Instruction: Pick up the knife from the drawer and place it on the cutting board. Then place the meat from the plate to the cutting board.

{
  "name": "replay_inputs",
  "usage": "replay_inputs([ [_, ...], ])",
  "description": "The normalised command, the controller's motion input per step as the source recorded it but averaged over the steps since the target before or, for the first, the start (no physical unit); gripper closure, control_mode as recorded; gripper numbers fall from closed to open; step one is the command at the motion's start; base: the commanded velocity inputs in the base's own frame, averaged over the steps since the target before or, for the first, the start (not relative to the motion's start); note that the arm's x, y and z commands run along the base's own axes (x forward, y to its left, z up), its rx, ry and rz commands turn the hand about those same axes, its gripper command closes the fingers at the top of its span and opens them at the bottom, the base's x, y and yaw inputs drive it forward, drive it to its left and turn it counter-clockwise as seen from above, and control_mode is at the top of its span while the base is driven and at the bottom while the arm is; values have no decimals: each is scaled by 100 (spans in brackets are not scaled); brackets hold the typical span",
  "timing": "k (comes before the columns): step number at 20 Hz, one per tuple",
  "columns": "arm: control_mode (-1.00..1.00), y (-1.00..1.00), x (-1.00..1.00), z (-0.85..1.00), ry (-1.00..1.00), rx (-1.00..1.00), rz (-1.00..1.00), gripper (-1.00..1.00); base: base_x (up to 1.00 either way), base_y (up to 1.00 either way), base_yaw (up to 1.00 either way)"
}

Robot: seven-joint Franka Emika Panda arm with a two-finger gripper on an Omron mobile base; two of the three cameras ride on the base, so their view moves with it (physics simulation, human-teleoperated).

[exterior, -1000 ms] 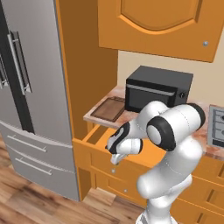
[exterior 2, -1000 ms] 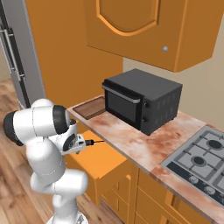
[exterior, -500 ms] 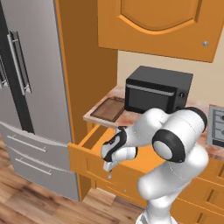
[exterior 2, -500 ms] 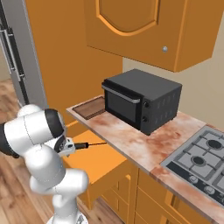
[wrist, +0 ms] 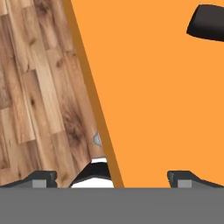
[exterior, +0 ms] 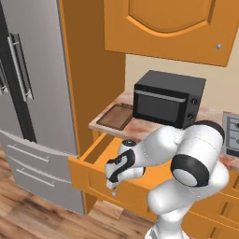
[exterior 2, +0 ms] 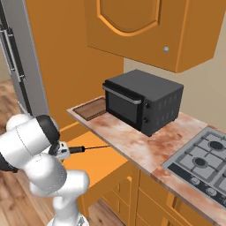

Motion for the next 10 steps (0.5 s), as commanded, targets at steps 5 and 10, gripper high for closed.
replay_inputs([
  [5, -100, -1, 0, 86, 1, 3, 0, -100, 0, 0, 0],
  [10, -100, -12, 0, 77, 4, 6, -1, -100, 0, 0, 0],
])
